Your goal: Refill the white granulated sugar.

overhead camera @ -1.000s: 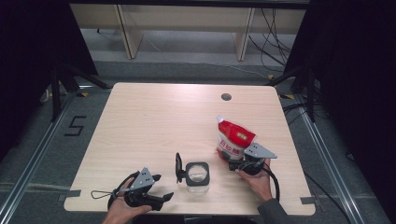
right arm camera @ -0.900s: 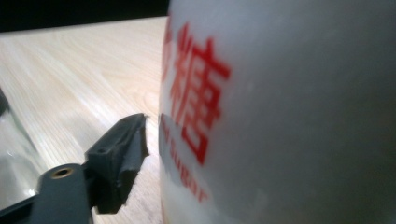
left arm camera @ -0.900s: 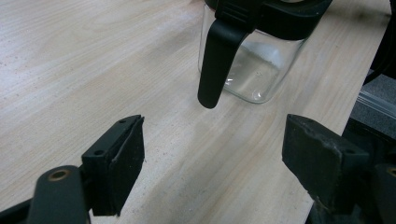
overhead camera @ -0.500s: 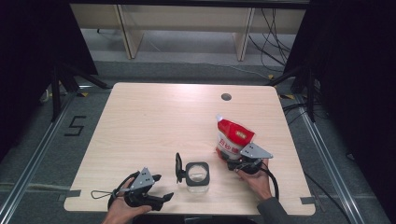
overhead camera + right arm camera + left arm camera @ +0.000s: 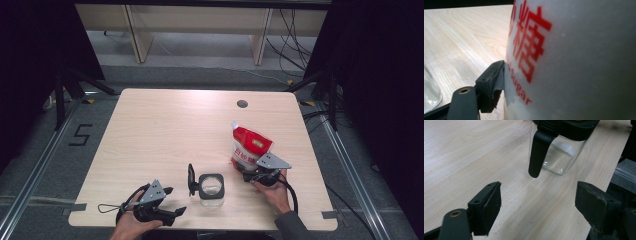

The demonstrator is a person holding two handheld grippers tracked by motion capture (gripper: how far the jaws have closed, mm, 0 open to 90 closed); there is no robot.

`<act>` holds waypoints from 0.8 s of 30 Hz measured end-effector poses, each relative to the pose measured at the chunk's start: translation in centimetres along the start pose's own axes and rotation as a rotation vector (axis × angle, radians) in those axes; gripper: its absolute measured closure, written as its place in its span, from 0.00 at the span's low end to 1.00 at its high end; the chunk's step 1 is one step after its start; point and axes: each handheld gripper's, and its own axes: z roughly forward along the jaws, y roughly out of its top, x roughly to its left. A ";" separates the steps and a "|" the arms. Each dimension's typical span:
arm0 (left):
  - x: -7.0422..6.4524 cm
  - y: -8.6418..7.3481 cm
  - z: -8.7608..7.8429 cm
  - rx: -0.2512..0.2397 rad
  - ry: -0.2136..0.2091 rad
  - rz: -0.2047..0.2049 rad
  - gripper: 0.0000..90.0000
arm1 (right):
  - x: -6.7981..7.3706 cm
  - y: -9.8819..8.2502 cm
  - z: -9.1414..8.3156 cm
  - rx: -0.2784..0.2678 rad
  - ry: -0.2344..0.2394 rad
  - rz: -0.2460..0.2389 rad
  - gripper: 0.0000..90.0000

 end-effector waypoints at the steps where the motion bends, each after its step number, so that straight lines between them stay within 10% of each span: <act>1: -0.1 0.0 0.1 0.000 -0.004 -0.017 0.23 | -0.1 0.0 0.1 -0.011 0.001 -0.005 0.29; 24: 0.0 0.0 -0.2 -0.015 -0.010 -0.025 0.23 | 1.6 0.4 -2.4 0.024 -0.037 -0.072 0.40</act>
